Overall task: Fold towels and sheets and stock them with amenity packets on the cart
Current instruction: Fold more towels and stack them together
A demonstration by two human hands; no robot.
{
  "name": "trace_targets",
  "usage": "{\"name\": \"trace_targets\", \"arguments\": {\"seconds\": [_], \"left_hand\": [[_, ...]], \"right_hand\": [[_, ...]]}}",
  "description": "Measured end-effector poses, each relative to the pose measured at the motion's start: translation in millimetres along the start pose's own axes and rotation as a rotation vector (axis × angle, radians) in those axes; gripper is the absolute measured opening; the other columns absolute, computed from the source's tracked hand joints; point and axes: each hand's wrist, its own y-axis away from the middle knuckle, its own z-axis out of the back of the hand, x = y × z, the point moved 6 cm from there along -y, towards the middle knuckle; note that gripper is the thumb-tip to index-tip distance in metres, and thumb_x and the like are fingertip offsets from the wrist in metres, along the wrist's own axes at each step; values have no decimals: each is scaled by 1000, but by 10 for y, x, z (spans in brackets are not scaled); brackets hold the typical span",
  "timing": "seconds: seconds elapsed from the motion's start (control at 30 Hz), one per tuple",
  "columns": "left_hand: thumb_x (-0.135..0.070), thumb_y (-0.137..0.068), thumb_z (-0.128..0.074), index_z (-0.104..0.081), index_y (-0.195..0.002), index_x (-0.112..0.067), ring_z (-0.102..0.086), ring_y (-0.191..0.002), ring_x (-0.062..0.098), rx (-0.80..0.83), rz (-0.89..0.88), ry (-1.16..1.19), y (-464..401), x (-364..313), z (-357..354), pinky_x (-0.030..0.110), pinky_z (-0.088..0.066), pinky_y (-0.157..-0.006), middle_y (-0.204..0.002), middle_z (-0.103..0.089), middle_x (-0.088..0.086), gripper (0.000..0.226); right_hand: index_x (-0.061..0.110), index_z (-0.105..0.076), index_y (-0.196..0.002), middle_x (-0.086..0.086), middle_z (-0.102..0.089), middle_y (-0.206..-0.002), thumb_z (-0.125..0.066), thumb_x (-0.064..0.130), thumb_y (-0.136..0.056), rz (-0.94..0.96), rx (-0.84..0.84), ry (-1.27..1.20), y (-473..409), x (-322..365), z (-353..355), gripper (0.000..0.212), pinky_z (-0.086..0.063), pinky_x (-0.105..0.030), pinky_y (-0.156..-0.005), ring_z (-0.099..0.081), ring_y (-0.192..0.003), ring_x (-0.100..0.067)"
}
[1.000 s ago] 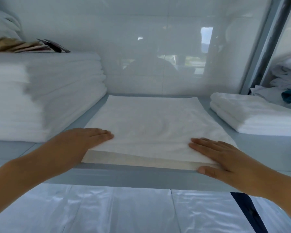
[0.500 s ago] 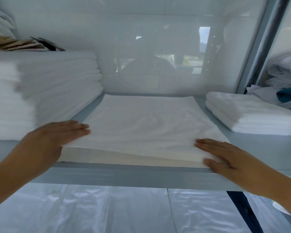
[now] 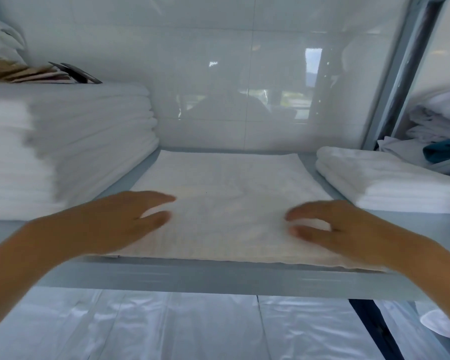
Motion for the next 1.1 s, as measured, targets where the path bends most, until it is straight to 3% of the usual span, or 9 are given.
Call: {"name": "trace_targets", "arguments": {"seconds": [0.07,0.17,0.3,0.47,0.57,0.63,0.73,0.97,1.1], "left_hand": [[-87,-89,-17,-12,-159,-47,-17,-144,-10,56,-56,-8,-404,-260,-139,17,-8,-116,-159,-16,-32,81],[-69,-100,-23,-6,-164,-29,-5,-155,6,141,-13,-44,-958,-433,-409,33,-6,-127,-170,-4,-11,77],[-77,-90,-13,-4,-164,-29,0,-156,9,221,69,-6,-1056,88,-563,38,-3,-128,-171,0,-9,89],[-84,-78,-18,0,-164,-24,0,-157,13,380,223,11,-927,522,-402,31,0,-125,-171,5,-6,106],[-93,-68,-19,-19,-163,-23,-16,-156,16,408,247,-71,-984,425,-237,31,-9,-123,-170,-13,-4,118],[-87,-78,-19,-18,-162,-31,-11,-156,12,335,100,-36,-989,205,-351,29,-5,-122,-170,-12,-8,101],[-79,-89,-15,-1,-158,-51,7,-154,2,297,-56,59,-880,112,-610,36,5,-125,-167,4,-23,75],[-79,-86,-12,0,-162,-38,4,-156,10,256,185,26,-926,786,-469,42,-2,-128,-170,6,-13,87],[-61,-104,-22,-6,-164,-18,-6,-157,19,333,306,-107,-1051,758,-404,34,-8,-127,-171,-1,2,75]], "right_hand": [[51,-45,-147,32,-35,-156,-36,81,-92,65,43,4,-419,225,-148,63,-21,-26,-123,-28,-143,13],[40,-26,-160,20,-14,-168,-37,67,-100,50,128,81,-984,341,-416,67,-7,-32,-127,-10,-154,-1],[37,-15,-163,14,-7,-170,-25,73,-97,-57,195,95,-1126,-126,-544,75,-4,-40,-128,-3,-156,-7],[39,-10,-162,17,-4,-170,-17,79,-89,-124,181,147,-902,-482,-414,83,-2,-35,-127,-1,-156,-4],[42,-5,-162,19,1,-169,-15,79,-90,-108,196,176,-766,-412,-450,82,-1,-34,-127,2,-155,-2],[44,-1,-161,21,4,-168,-13,79,-91,-92,209,181,-672,-347,-473,79,1,-33,-126,5,-154,-1],[45,1,-161,23,6,-168,-16,75,-95,-81,225,186,-574,-290,-446,74,2,-33,-127,8,-154,1],[55,2,-156,30,8,-165,-17,77,-93,-60,232,150,-273,-327,-368,70,5,-30,-126,12,-150,10],[53,1,-158,30,7,-165,-19,79,-92,-68,247,171,-199,-325,-351,74,2,-28,-125,8,-151,8]]}}
